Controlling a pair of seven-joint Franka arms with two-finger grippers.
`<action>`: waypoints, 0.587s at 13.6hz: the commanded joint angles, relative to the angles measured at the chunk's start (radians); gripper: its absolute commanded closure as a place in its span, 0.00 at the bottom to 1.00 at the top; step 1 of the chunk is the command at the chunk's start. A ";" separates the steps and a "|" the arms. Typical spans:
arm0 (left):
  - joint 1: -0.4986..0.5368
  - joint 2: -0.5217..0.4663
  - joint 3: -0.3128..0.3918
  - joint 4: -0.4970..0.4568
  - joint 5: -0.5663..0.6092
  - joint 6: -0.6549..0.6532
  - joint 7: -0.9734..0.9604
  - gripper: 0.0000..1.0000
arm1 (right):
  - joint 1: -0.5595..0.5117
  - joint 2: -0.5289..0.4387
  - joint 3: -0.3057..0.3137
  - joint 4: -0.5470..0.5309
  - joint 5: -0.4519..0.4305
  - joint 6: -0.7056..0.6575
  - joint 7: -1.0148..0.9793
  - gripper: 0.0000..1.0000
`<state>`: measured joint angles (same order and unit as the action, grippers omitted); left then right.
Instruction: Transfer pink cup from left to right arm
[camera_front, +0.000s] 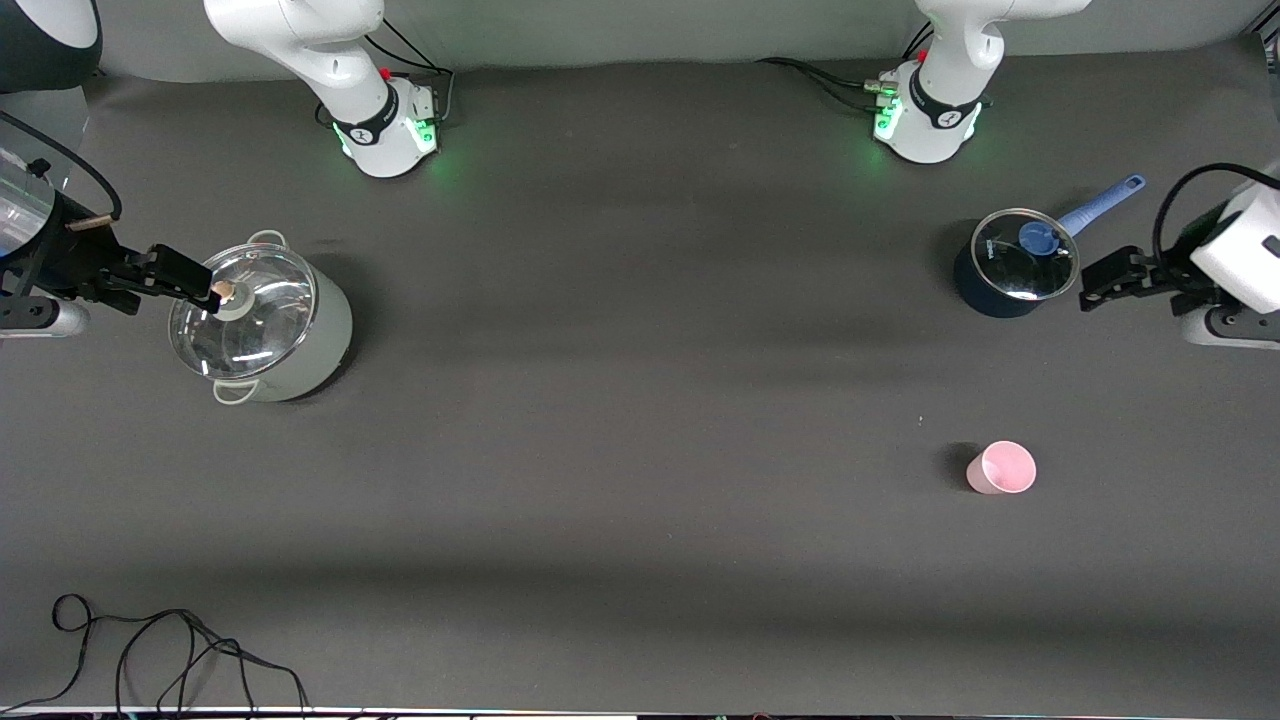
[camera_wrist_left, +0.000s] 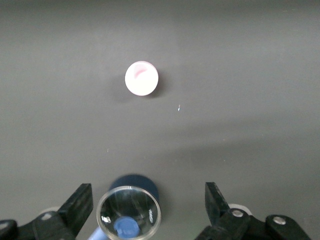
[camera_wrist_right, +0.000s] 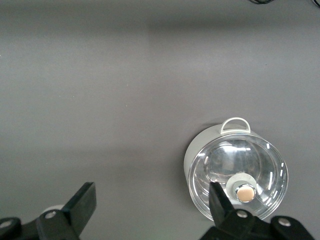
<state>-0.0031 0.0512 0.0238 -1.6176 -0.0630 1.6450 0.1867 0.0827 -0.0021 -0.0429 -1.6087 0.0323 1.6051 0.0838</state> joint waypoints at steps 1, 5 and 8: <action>0.105 0.108 0.005 0.076 -0.131 0.036 0.283 0.00 | -0.003 0.001 0.003 0.007 0.012 -0.008 -0.006 0.00; 0.236 0.297 0.005 0.194 -0.335 0.038 0.731 0.00 | -0.001 0.011 0.003 0.036 0.009 -0.008 -0.003 0.00; 0.342 0.407 0.004 0.193 -0.498 0.062 1.013 0.00 | -0.003 0.013 0.003 0.046 0.006 -0.008 -0.004 0.00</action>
<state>0.2774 0.3763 0.0356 -1.4746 -0.4722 1.7102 1.0277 0.0828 -0.0010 -0.0427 -1.5938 0.0323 1.6059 0.0838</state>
